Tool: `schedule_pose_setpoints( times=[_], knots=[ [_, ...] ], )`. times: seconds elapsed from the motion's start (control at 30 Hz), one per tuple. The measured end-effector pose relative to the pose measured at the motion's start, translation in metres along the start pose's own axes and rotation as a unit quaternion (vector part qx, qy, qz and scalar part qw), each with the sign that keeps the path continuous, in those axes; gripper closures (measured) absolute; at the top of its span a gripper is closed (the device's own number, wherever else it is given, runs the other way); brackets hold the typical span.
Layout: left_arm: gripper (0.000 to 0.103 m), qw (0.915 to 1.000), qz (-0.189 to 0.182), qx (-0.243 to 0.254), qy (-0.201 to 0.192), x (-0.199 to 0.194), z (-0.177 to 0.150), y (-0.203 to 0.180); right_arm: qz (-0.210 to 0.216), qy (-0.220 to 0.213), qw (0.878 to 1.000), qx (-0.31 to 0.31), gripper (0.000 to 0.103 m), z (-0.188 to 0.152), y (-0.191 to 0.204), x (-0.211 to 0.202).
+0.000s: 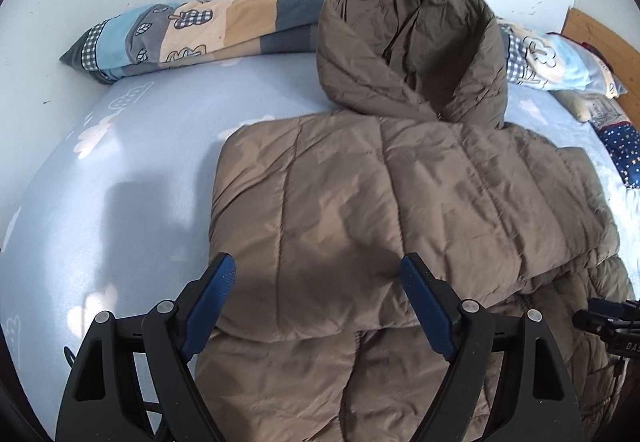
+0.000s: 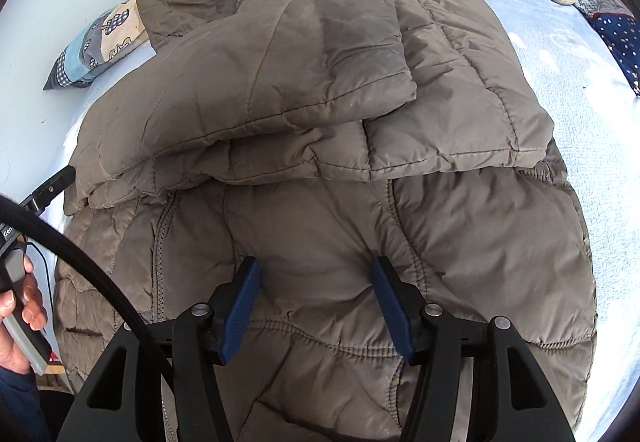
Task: Fold large clothes
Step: 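Move the right gripper toward the jacket hood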
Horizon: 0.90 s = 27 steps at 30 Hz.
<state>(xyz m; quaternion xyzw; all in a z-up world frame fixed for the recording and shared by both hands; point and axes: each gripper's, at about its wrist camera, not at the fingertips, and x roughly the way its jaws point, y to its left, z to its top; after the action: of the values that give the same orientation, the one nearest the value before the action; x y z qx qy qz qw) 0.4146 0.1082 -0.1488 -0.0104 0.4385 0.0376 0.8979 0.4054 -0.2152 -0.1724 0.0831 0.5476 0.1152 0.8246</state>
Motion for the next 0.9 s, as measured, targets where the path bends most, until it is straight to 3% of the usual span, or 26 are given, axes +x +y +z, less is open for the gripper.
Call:
schedule_pose_setpoints(
  times=[0.2, 0.47, 0.63, 0.77, 0.9],
  knots=[
    [0.019, 0.9997, 0.013, 0.009, -0.02, 0.009, 0.019, 0.007, 0.02, -0.027, 0.999, -0.01, 0.041, -0.002, -0.003, -0.028],
    [0.019, 0.997, -0.035, -0.068, -0.005, 0.018, 0.04, 0.037, 0.039, -0.121, 0.989, -0.07, 0.041, 0.019, 0.006, -0.079],
    [0.019, 0.9963, -0.042, -0.072, -0.023, 0.008, 0.048, 0.042, 0.029, -0.147, 0.985, -0.086, 0.041, 0.085, 0.036, -0.105],
    [0.019, 0.9943, -0.057, -0.087, -0.024, 0.005, 0.049, 0.05, 0.053, -0.154, 0.984, -0.068, 0.041, 0.171, 0.059, -0.114],
    [0.019, 0.9952, -0.051, -0.081, -0.019, 0.007, 0.047, 0.051, 0.002, -0.164, 0.984, -0.069, 0.041, 0.256, 0.079, -0.096]
  ],
)
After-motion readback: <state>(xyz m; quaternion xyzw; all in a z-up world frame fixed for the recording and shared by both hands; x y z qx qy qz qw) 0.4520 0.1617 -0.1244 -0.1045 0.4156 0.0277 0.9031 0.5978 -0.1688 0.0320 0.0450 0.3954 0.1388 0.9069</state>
